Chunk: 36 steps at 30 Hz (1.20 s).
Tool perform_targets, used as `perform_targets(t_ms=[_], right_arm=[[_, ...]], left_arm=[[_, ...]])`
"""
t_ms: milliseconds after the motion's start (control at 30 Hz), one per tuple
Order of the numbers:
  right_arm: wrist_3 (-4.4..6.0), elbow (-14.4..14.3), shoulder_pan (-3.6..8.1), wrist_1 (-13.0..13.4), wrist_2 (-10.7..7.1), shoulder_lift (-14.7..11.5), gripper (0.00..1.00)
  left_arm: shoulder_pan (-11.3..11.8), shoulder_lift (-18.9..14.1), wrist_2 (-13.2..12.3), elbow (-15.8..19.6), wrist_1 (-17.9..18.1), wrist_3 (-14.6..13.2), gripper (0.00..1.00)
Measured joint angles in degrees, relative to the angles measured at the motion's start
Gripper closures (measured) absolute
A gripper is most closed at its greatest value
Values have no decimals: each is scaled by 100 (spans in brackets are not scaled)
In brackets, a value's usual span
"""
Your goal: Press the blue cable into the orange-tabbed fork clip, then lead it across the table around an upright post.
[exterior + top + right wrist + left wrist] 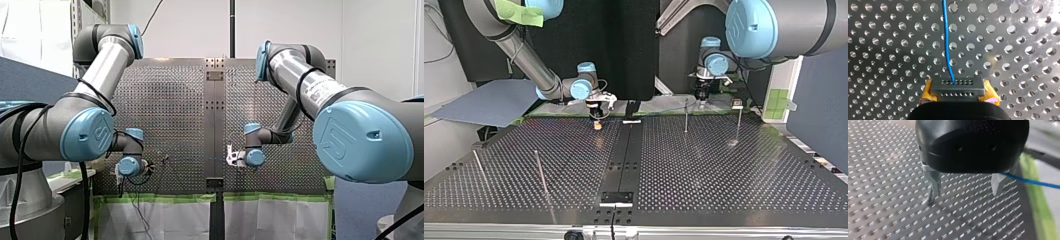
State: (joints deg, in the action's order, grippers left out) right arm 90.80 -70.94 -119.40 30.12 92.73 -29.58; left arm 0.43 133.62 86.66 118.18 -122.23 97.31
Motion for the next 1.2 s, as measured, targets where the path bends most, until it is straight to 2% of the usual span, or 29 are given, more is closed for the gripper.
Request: perform_targets(t_ms=[400,667,967,1200], right_arm=[[-6,0,-3,-5,-5,0,98],[3,4,-5,-5,-8,0,98],[21,0,-7,-18,-29,1,98],[23,-1,-13,-20,-75,2,98]], left_arm=[[-13,-53,-80,187,-567,-26,0],[-144,-392,-146,412,-919,53,0],[-350,-845,-70,465,-752,22,0],[-427,-953,74,467,-672,8,0]])
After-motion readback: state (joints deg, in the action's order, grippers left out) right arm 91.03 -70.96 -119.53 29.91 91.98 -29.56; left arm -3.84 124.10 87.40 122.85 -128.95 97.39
